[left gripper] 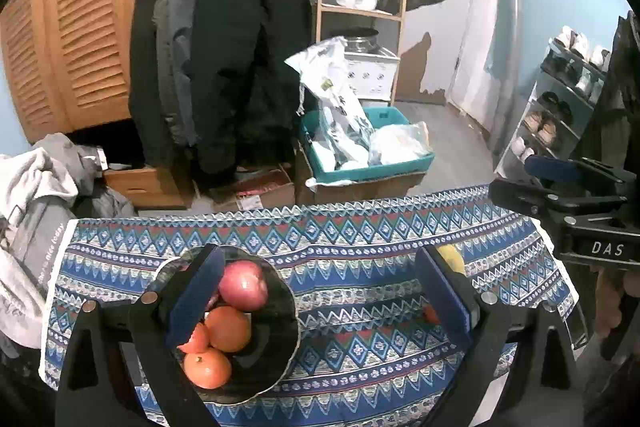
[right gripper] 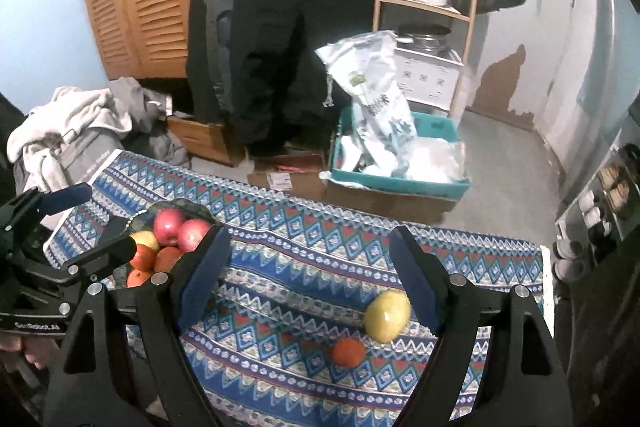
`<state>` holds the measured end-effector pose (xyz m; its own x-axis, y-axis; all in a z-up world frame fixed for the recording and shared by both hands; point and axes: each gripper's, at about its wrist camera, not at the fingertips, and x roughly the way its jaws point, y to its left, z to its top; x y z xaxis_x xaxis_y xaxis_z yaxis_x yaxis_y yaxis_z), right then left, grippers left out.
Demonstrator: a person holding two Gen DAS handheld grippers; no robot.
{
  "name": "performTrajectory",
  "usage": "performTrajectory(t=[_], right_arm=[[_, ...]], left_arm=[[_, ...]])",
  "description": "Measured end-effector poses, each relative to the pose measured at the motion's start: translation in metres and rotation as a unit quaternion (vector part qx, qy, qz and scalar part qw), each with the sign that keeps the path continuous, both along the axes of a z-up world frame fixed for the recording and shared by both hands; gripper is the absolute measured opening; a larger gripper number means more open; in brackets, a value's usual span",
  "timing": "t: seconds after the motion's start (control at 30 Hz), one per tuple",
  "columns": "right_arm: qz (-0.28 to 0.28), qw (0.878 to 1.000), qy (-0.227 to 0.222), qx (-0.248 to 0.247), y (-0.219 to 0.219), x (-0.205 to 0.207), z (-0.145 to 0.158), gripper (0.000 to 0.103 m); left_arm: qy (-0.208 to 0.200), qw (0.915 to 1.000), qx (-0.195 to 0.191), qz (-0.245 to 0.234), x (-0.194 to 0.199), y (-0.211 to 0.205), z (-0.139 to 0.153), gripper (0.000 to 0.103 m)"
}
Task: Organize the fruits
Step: 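Grasp the yellow-green mango with the right tool and lift it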
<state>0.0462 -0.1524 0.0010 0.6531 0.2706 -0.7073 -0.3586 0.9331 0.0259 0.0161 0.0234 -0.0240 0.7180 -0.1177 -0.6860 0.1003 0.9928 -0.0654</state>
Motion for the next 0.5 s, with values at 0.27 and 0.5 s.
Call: performTrajectory(t=[0.27, 0.5], right_arm=[[-0.032, 0.999, 0.020, -0.002, -0.033, 0.007, -0.017, 0.081], [-0.059, 0.997, 0.043, -0.005, -0.062, 0.014, -0.034, 0.081]], left_arm=[[0.017, 0.9996, 0.002, -0.022, 0.014, -0.026, -0.011, 0.097], [0.026, 0.9988, 0.012, -0.038, 0.028, -0.046, -0.022, 0.097]])
